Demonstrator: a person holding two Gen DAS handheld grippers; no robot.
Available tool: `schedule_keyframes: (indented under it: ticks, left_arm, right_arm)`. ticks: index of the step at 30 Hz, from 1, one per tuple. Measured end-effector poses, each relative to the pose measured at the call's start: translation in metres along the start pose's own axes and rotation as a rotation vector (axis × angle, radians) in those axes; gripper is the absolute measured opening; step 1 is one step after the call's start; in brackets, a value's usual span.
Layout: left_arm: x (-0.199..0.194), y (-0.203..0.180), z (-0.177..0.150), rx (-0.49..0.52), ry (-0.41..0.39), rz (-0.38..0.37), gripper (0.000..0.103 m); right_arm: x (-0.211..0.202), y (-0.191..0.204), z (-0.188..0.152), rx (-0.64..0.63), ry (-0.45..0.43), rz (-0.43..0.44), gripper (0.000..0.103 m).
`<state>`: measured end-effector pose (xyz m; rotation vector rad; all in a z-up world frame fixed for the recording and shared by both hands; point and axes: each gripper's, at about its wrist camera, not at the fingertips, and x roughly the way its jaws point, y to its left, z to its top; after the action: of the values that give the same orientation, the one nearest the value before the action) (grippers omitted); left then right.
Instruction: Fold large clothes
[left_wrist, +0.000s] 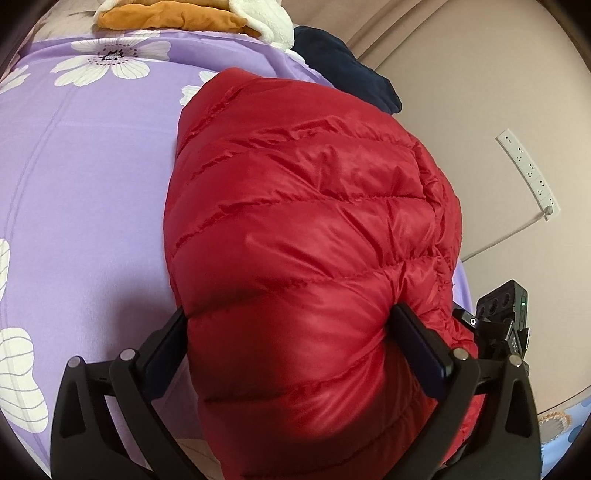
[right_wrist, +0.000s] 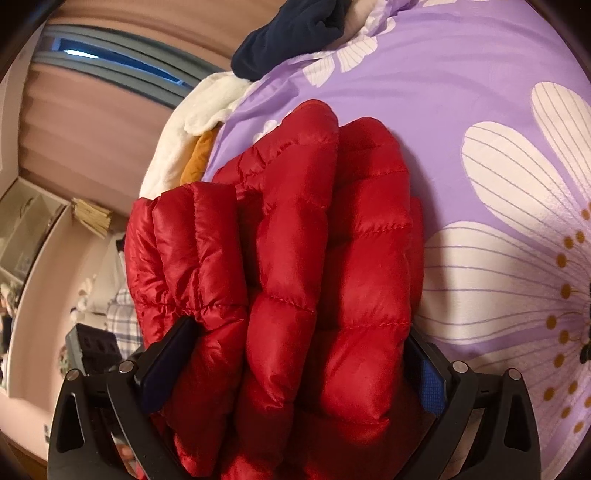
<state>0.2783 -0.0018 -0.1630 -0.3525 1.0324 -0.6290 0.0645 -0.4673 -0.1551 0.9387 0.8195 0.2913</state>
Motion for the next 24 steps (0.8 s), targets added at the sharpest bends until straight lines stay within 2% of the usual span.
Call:
schedule_keyframes:
  ticks: [6,13,20,24]
  left_arm:
    - [-0.002,-0.004,0.0,0.027,-0.009,0.026,0.096]
    - [-0.006,-0.011,-0.001,0.083,-0.034,0.066,0.083]
    - [-0.011,-0.014,0.0,0.13,-0.057,0.097,0.073]
    - [-0.013,-0.015,0.0,0.15,-0.066,0.108,0.069]
  right_arm:
    - [0.0,0.003,-0.002,-0.005,-0.011,0.009,0.1]
    - [0.002,0.011,-0.005,-0.025,-0.019,0.04,0.082]
    - [0.003,0.026,-0.007,-0.103,-0.045,0.022,0.062]
    - [0.004,0.034,-0.006,-0.138,-0.062,0.013,0.058]
